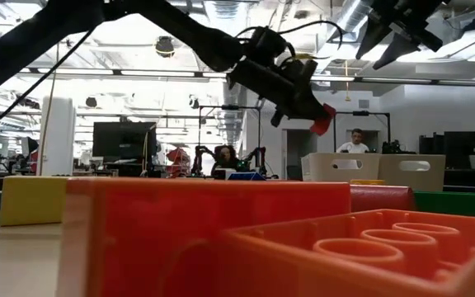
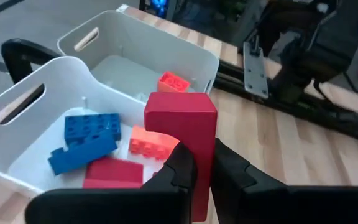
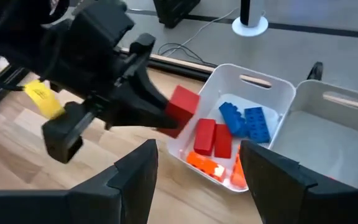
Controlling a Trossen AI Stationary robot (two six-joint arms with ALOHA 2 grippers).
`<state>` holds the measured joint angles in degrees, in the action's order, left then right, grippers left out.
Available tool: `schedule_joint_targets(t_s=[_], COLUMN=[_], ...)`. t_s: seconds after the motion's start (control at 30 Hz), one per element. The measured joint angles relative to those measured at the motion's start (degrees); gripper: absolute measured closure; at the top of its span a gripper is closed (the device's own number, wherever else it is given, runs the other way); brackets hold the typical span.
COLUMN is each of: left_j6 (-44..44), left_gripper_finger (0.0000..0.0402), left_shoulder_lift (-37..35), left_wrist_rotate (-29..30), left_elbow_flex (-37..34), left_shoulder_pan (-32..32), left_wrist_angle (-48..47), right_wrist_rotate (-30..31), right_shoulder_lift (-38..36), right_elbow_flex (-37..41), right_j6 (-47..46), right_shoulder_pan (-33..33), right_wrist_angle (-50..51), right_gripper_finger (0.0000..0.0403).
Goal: Sort blocks by size
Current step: Put the large red wooden arch into the white bin, then put the small yellow game piece into the gray bin
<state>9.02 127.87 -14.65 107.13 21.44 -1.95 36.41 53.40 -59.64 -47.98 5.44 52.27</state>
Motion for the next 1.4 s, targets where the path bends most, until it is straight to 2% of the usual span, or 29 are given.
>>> schedule_joint_targets(t_s=[0.1,0.23,0.37,0.57,0.73,0.87,0.93,1.03,1.1,1.17,1.4], left_j6=[0.9,2.7,5.0,6.1,7.0,1.2,-1.9,-5.1,-6.3,-7.2,-8.3], left_gripper_finger=[0.0378,0.0363,0.0331,0.0270,0.0226,0.0220,0.0223,0.0228,0.0230,0.0232,0.0232], left_shoulder_lift=[0.8,2.0,2.4,2.5,0.3,-4.2,-6.6,-10.2,-12.6,-14.6,-18.9], left_wrist_rotate=[1.6,8.6,8.8,4.0,-4.4,-3.5,0.5,4.9,6.7,8.5,10.4], left_elbow_flex=[0.0,0.0,0.0,0.0,0.0,0.0,0.0,0.0,0.0,0.0,-0.5], left_shoulder_pan=[-0.1,-0.2,0.2,0.2,1.5,1.8,1.4,0.9,0.4,-0.6,-6.2], left_wrist_angle=[1.0,1.3,2.7,1.4,-3.5,-12.9,-18.5,-24.5,-26.1,-28.3,-32.7], right_wrist_rotate=[0.1,0.1,0.1,0.1,0.0,-0.9,-6.4,-20.4,-25.6,-28.2,-29.5], right_shoulder_lift=[1.2,2.5,3.2,2.9,1.6,0.6,-0.3,-1.3,-1.3,-0.2,6.0], right_elbow_flex=[0.0,0.0,0.0,0.0,0.0,0.0,0.0,0.0,0.0,0.0,3.0], right_j6=[-0.2,-0.7,-1.6,-1.3,1.9,8.1,12.8,20.0,22.5,25.4,32.9], right_shoulder_pan=[-0.8,-1.6,-2.3,-2.5,-2.4,-2.5,-2.4,-0.3,0.1,0.3,-1.2], right_wrist_angle=[-1.2,-1.9,-2.0,-1.9,-1.1,-1.5,-2.9,-4.2,-3.3,-2.2,-3.5], right_gripper_finger=[0.0147,0.0147,0.0147,0.0147,0.0147,0.0147,0.0147,0.0147,0.0147,0.0147,0.0147])
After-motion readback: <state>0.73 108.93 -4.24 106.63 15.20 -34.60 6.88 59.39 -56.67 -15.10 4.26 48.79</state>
